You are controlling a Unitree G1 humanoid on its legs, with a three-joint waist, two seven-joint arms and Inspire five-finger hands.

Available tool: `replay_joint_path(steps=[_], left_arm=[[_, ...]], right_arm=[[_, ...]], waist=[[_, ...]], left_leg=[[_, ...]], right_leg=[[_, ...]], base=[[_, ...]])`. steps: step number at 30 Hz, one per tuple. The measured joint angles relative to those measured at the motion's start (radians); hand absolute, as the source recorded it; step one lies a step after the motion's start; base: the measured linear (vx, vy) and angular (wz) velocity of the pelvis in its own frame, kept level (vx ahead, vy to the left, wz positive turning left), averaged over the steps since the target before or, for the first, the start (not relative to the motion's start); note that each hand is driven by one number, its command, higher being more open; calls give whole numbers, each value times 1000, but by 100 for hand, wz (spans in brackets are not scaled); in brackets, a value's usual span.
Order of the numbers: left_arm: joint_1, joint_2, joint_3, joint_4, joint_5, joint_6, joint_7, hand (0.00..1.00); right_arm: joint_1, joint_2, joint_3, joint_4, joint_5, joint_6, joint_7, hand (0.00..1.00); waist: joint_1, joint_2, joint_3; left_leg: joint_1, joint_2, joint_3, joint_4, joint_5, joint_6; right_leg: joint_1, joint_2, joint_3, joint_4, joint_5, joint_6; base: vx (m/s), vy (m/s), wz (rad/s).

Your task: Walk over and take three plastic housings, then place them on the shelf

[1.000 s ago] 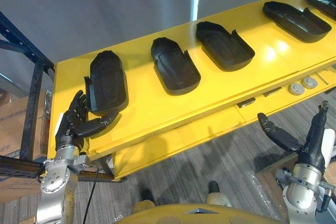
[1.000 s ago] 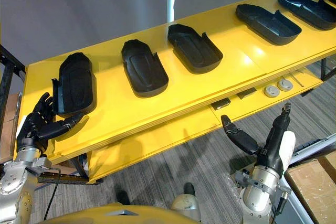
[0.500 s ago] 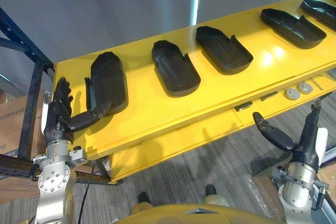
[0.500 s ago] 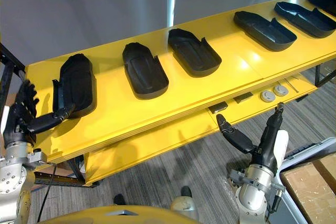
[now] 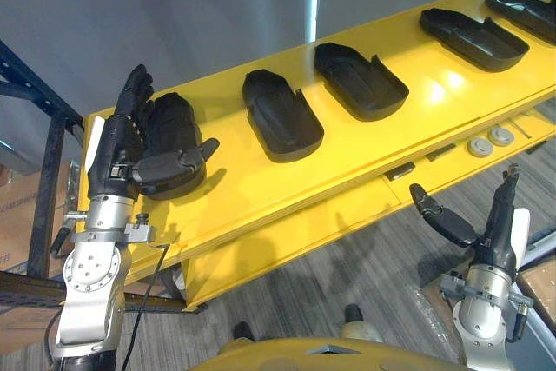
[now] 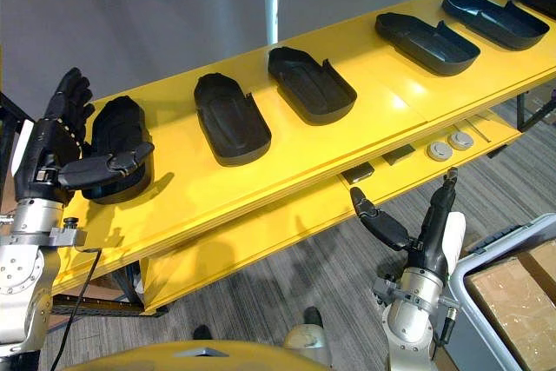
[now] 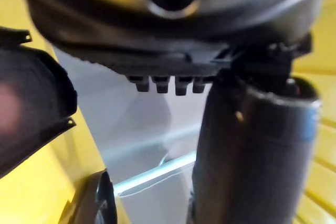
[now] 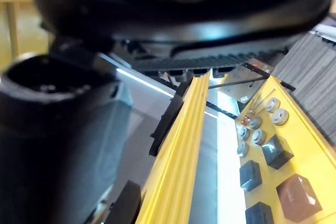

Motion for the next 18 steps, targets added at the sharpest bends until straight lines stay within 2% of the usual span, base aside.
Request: replay_joint_path(steps=[2,8,15,18], left_arm=[[-31,15,-22,57,4,45,4,100],[-35,27,-56,92,75,124,7,100],[-36,40,-57,92,200,184,23,100],[-35,60,-57,91,224,186,18,100]], right_arm=[[3,0,10,0,0,8,-5,100],[1,0,26,0,0,9,-32,100],[2,0,43,0,0,13,-35,100],[2,1,49,0,0,28,-37,100]], waist=[[-6,-1,1],[-6,-6,12],[-3,-4,16],[-3,-5,17]], left_leg=[[2,0,3,0,-1,0],[10,0,6,0,-3,0],[11,0,5,0,-3,0],[11,0,3,0,-3,0]], right_leg=[[0,0,3,3,0,0],[4,0,6,5,0,0],[6,0,4,5,-1,0],[8,0,1,5,-1,0]], base=[[8,2,-4],[-2,0,-1],[0,0,0],[1,-1,1]])
